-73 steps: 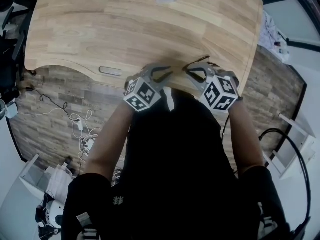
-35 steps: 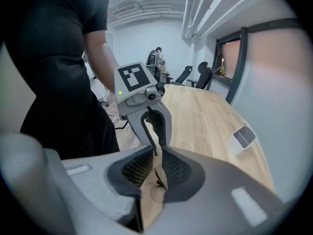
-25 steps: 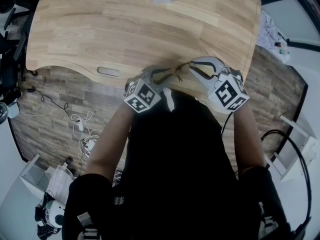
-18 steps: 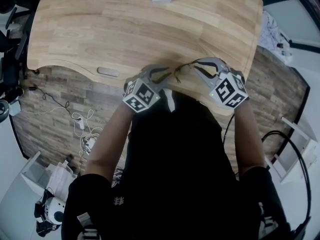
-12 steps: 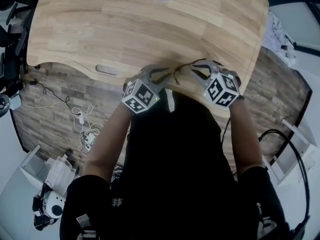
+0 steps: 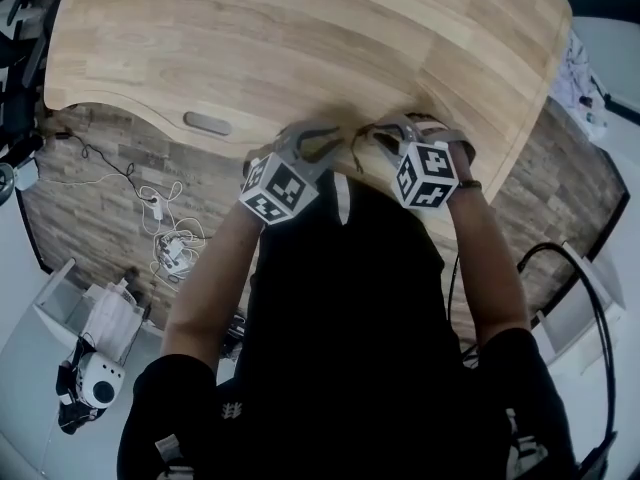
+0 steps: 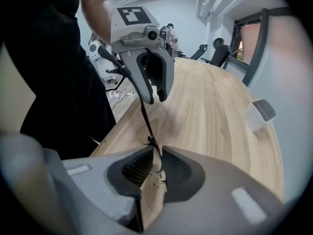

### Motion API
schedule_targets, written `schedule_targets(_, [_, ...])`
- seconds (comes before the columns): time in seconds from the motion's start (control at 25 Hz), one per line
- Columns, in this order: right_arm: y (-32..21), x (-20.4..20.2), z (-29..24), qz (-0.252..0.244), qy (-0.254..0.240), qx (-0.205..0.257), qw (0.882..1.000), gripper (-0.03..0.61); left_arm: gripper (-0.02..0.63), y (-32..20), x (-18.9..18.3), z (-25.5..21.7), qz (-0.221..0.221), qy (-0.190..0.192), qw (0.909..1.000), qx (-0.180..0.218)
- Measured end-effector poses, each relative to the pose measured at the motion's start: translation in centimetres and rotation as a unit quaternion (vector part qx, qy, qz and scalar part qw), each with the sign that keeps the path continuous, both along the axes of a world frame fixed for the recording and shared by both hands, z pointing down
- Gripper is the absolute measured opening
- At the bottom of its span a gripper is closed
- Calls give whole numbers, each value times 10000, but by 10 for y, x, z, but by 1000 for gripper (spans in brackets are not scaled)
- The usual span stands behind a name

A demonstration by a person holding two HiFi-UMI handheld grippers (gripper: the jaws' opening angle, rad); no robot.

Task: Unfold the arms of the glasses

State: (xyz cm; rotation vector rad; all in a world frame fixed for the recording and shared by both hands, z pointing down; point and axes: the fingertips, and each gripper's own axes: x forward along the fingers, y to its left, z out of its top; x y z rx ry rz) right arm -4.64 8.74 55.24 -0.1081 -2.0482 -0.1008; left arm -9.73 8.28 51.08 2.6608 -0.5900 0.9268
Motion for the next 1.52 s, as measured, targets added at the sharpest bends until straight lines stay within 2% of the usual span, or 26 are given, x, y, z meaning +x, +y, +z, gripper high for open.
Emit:
schedule_targets(0.16, [-1, -2, 13, -321, 216, 143, 9991, 46, 77, -1, -3, 6, -97, 22, 9999, -59])
schedule_targets(0.36, [1, -3, 21, -604, 407, 92, 9973, 46, 77, -3, -8, 11, -187, 20, 9998, -101])
schedule_targets(0.92, [-10, 5, -5, -158, 56, 64, 9998, 28, 77, -13, -9, 4, -107, 27, 9999, -65])
schedule_targets(1.28, [-1, 0, 16, -385, 392, 19, 9985, 31, 77, -9, -13, 3, -88, -26, 9999, -63])
schedule_targets(1.52, [0, -3, 16, -414, 372, -5, 9984, 12, 77, -7, -24, 5, -154, -57, 9998, -93])
